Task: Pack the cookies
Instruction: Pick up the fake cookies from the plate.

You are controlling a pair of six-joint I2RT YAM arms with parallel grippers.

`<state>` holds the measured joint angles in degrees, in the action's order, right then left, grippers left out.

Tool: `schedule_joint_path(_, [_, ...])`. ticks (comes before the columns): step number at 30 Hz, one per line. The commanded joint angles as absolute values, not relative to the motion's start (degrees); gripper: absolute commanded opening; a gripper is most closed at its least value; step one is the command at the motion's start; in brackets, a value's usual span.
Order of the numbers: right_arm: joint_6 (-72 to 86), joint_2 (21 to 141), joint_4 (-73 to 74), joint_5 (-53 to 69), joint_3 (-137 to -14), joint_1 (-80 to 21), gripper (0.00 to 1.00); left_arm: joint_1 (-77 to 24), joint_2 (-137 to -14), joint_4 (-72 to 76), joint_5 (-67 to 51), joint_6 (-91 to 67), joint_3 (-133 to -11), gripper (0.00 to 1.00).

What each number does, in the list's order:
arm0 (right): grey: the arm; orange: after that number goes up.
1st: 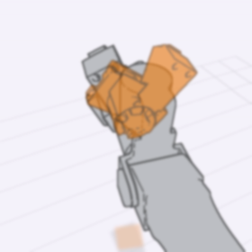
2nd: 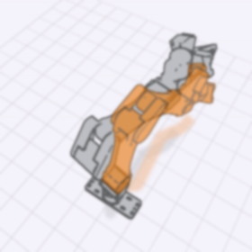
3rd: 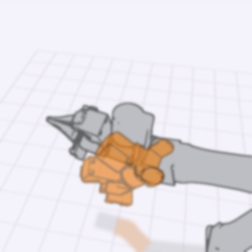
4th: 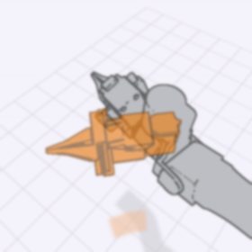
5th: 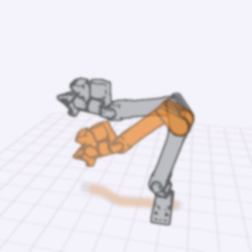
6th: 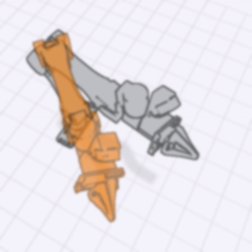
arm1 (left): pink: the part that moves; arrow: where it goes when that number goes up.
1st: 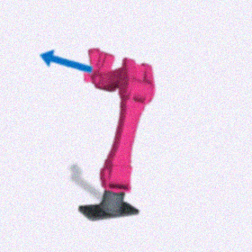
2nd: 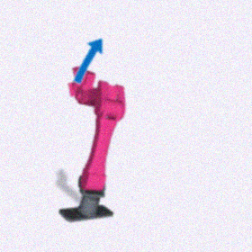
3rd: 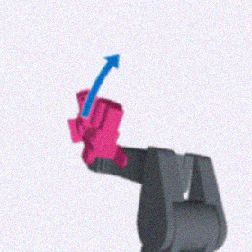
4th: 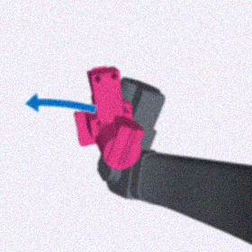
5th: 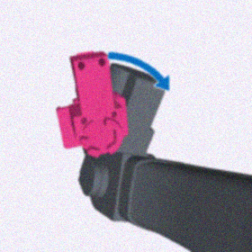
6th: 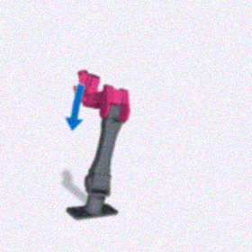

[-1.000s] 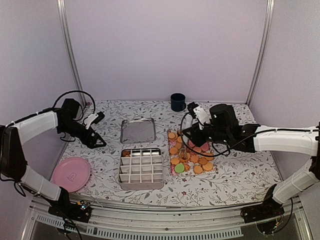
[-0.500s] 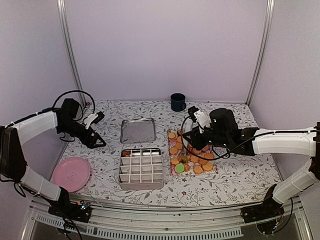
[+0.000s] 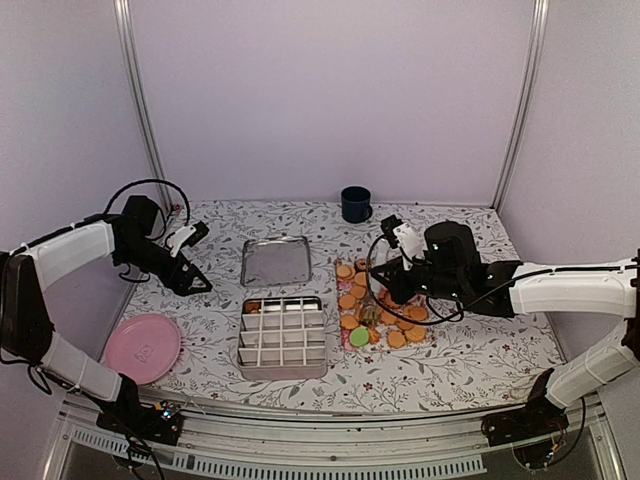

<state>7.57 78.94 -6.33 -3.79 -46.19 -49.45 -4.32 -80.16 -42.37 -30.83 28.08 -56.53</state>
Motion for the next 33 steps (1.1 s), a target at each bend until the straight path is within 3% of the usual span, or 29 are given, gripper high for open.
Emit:
schedule_joint_path(1, [7.2,77.1,-3.7,-3.8,-48.3,-49.7,0.02,-4.0,-79.3,-43.0,-31.8,28.4,-58.1,0.91])
schedule_joint_path(18, [4.5,76.5,-3.8,-3.5,-55.3,-49.7,0.00,-3.9,-79.0,-43.0,-31.2,28.8,-56.9,0.91])
schedule_joint_path(33, [1.6,99.9,-4.3,4.8,-80.4,-56.3,0.00,-3.7,-78.7,-42.4,-31.8,28.7,-54.8,0.91])
